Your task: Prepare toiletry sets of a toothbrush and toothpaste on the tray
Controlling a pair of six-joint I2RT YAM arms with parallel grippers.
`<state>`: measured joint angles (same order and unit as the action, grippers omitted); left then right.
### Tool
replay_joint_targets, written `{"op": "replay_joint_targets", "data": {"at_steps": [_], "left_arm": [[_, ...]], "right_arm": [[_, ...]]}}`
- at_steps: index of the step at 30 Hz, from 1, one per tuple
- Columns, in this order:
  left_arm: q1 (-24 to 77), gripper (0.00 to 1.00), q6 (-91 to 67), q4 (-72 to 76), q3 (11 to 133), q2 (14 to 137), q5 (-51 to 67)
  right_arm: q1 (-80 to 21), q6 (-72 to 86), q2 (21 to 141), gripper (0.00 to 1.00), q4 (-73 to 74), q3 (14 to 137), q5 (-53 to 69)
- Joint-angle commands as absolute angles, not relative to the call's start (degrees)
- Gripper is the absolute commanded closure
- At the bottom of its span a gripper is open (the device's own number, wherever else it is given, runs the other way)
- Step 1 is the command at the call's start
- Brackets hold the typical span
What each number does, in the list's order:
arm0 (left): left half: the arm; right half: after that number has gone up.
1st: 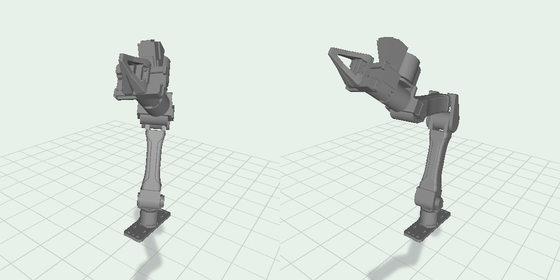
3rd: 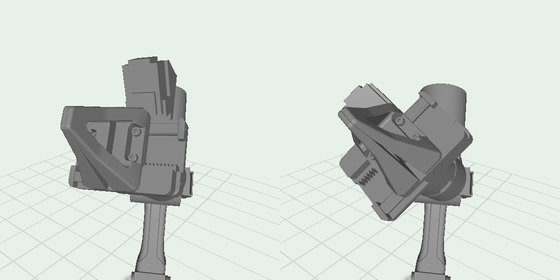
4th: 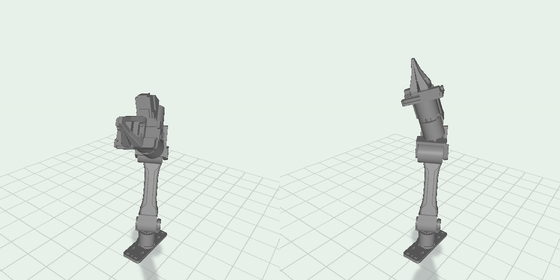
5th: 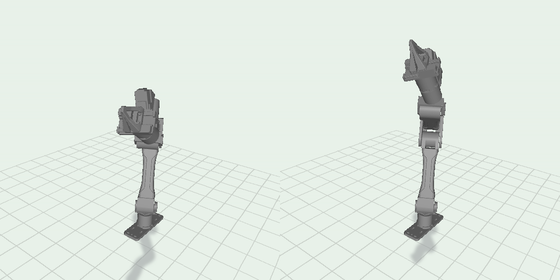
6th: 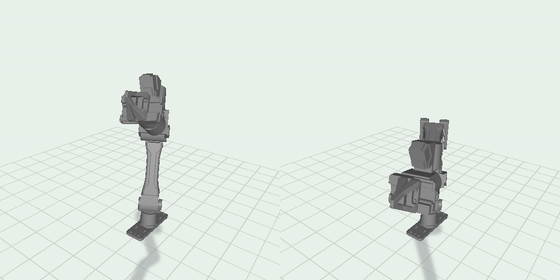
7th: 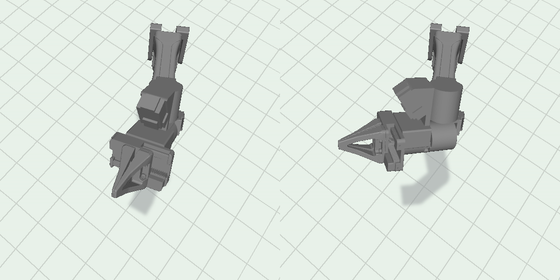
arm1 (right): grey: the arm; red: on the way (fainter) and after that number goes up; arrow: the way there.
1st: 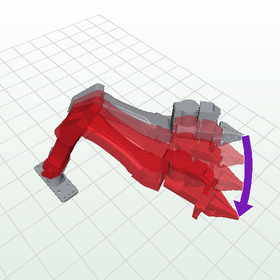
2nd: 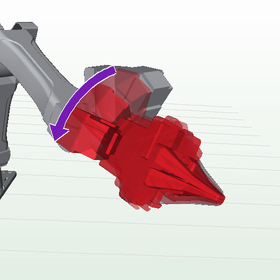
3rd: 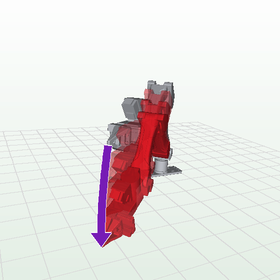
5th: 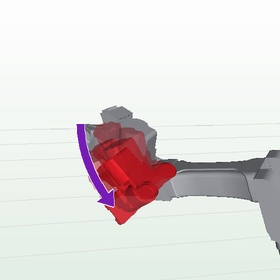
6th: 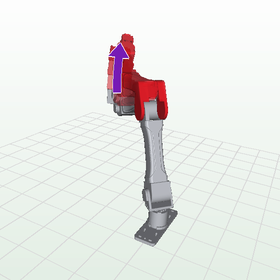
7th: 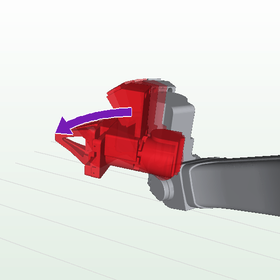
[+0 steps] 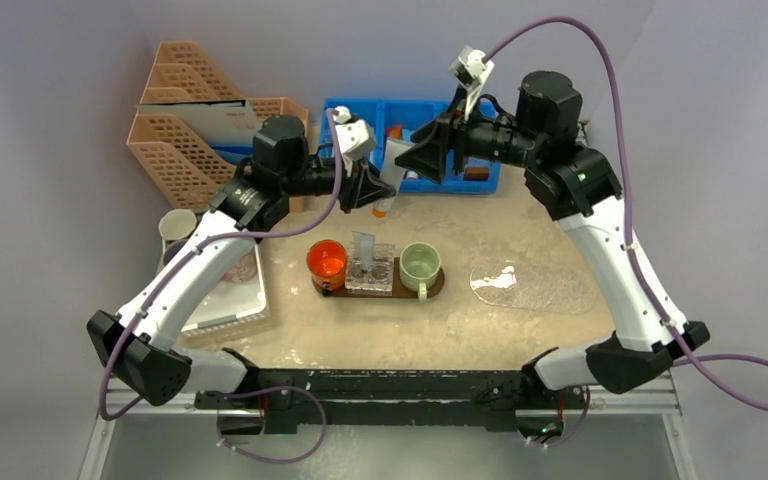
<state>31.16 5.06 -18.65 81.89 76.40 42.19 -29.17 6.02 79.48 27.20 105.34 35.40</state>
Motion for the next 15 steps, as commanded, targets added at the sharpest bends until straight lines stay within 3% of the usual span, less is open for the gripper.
{"op": "replay_joint_targets", "data": {"at_steps": [1, 9, 15], "left_arm": [[32.13, 1.00, 7.35, -16.73, 84.12, 76.04, 42.73], [32.61, 1.00, 7.01, -15.08, 83.12, 75.13, 42.90], [32.60, 1.00, 6.88, -14.78, 81.91, 74.66, 42.62]], "right_arm": [[-28.92, 6.15, 81.03, 0.38, 28.68, 108.66, 40.60], [-28.92, 4.76, 81.39, 0.59, 31.23, 108.69, 41.74], [-28.92, 3.94, 80.46, 0.95, 30.77, 107.75, 41.48]]}}
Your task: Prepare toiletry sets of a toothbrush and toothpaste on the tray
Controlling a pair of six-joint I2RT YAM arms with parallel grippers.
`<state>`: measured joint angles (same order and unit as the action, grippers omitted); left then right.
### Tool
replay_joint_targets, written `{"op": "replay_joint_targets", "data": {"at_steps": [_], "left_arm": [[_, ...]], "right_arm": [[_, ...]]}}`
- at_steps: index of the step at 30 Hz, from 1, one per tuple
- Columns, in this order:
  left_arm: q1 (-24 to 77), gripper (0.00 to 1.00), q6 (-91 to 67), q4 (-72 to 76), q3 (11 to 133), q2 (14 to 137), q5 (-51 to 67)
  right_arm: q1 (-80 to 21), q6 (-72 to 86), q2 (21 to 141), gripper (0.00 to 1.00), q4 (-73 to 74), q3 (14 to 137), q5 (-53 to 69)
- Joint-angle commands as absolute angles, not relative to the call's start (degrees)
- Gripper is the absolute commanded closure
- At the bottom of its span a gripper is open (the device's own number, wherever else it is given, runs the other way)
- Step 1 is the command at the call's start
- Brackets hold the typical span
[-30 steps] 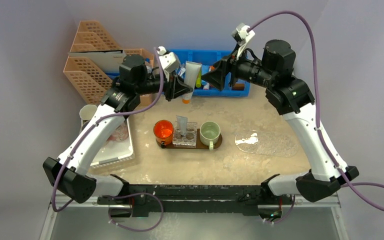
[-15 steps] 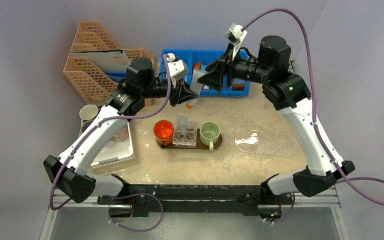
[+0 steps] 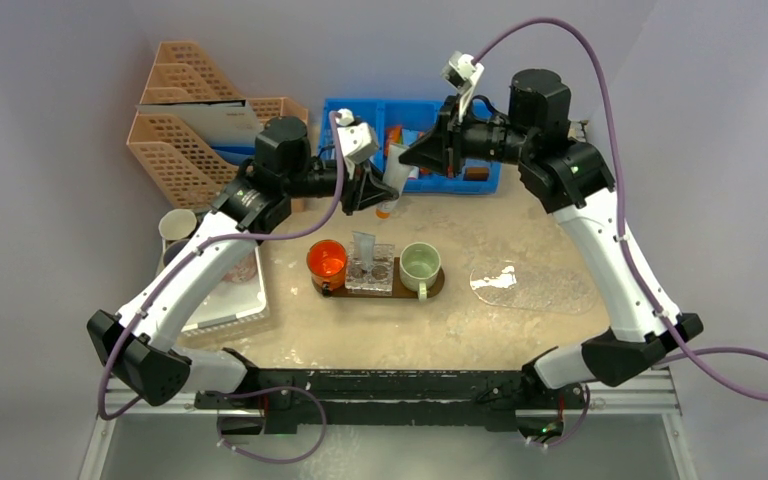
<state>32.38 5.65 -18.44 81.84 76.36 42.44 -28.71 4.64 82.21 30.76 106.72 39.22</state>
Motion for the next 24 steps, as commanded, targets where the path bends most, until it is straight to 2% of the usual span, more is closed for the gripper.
{"op": "replay_joint_targets", "data": {"at_steps": [1, 4, 8, 12, 24], "left_arm": [[32.61, 1.00, 7.06, -14.77, 81.58, 74.55, 42.36], [32.54, 0.92, 7.08, -14.71, 80.49, 73.61, 41.22], [32.58, 0.75, 7.18, -14.60, 78.83, 71.89, 37.94], [32.46, 0.66, 7.19, -14.84, 76.82, 69.56, 32.56], [30.53, 0.47, 2.77, -11.11, 64.47, 57.80, 14.37]], "right_arm": [[-28.92, 3.81, 80.26, 1.00, 30.43, 107.50, 41.48], [-28.92, 3.05, 79.70, 1.00, 29.67, 106.53, 41.44], [-28.92, 2.52, 79.04, 1.00, 27.80, 104.60, 41.69], [-28.92, 2.17, 78.09, 1.00, 25.60, 102.25, 41.20], [-28.92, -2.36, 76.42, 1.00, 23.64, 94.79, 35.59]]}}
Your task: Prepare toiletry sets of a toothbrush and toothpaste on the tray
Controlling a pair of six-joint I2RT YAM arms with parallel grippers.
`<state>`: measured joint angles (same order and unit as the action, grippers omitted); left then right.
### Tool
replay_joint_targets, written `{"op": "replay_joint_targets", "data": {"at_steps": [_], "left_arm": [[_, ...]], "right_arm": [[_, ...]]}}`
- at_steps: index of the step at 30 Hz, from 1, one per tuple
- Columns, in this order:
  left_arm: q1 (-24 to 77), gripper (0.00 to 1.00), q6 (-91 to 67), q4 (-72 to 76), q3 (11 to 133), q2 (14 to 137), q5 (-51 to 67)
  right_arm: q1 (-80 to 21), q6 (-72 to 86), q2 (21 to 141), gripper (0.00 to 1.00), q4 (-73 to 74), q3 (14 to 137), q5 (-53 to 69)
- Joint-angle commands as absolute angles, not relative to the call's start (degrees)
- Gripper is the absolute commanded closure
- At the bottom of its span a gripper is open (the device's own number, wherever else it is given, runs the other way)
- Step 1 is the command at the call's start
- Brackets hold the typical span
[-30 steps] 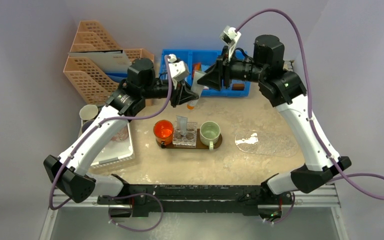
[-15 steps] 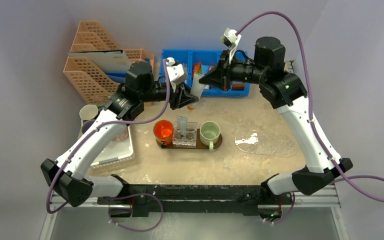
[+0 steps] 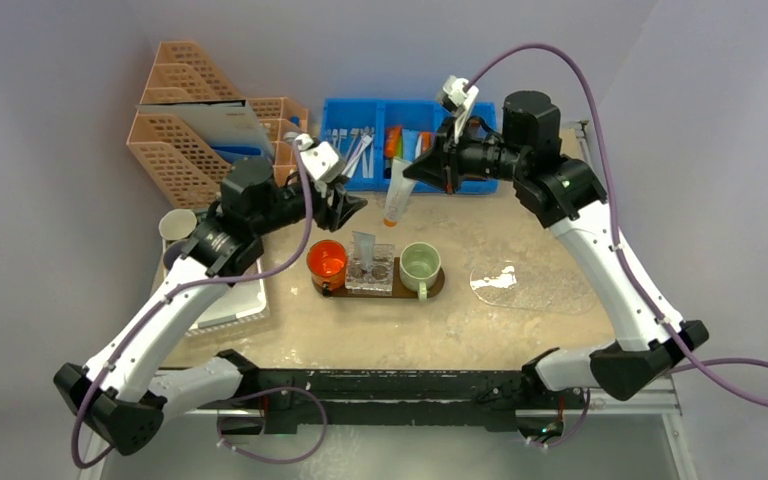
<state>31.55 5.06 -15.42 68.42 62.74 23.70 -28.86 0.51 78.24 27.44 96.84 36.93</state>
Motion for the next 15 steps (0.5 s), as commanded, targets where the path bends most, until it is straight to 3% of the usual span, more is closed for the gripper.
{"op": "replay_joint_targets", "data": {"at_steps": [1, 5, 15], "left_arm": [[30.40, 0.45, 2.61, -10.44, 63.15, 56.50, 12.55], [30.18, 0.36, 2.22, -9.97, 59.10, 51.86, 5.46], [30.15, 0.28, -3.45, -10.87, 49.18, 44.32, -11.64]], "right_arm": [[-28.92, -2.61, 76.20, 1.00, 22.66, 93.59, 35.56], [-28.98, -3.50, 74.33, 1.00, 15.85, 86.61, 36.21], [-31.38, -6.36, 73.26, 1.00, 10.70, 77.27, 32.53]]}}
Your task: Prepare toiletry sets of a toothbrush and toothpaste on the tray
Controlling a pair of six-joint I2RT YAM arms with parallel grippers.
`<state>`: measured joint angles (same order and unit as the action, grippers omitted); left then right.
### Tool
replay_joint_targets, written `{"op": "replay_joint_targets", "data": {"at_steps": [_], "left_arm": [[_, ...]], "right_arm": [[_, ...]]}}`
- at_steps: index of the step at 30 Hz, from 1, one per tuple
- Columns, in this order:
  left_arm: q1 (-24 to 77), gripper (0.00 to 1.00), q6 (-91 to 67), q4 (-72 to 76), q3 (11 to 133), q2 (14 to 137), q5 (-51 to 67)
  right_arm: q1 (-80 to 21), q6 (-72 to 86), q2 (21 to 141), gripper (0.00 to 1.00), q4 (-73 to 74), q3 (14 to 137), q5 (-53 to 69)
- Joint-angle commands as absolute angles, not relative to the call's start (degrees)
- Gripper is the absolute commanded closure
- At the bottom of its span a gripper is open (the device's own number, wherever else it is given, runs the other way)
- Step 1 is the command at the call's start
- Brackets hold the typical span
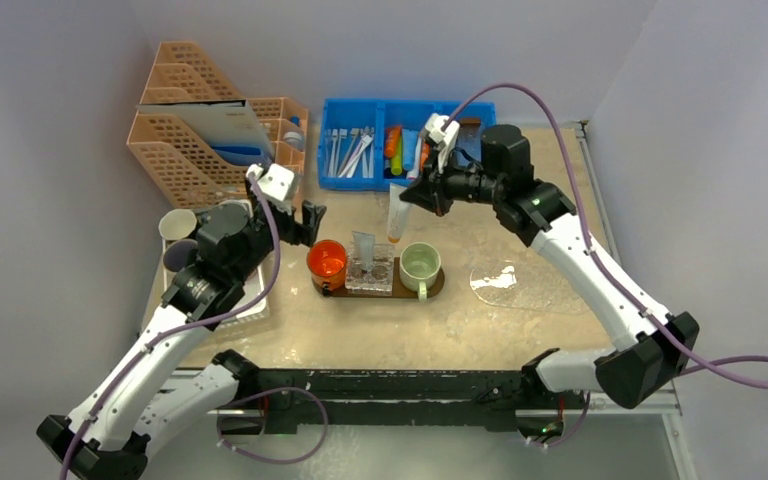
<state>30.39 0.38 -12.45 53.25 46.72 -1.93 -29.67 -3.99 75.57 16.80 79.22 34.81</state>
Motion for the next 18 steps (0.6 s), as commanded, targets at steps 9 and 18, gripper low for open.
{"op": "replay_joint_targets", "data": {"at_steps": [9, 18], "left_arm": [[30.11, 0.22, -7.86, -11.44, 41.06, 37.20, -17.27], [30.12, 0.21, -8.57, -14.72, 41.38, 34.73, -18.11]], "right_arm": [[-37.29, -8.73, 72.88, 1.00, 7.97, 72.44, 26.97], [-38.47, -7.23, 72.26, 1.00, 3.72, 69.32, 23.20]]}}
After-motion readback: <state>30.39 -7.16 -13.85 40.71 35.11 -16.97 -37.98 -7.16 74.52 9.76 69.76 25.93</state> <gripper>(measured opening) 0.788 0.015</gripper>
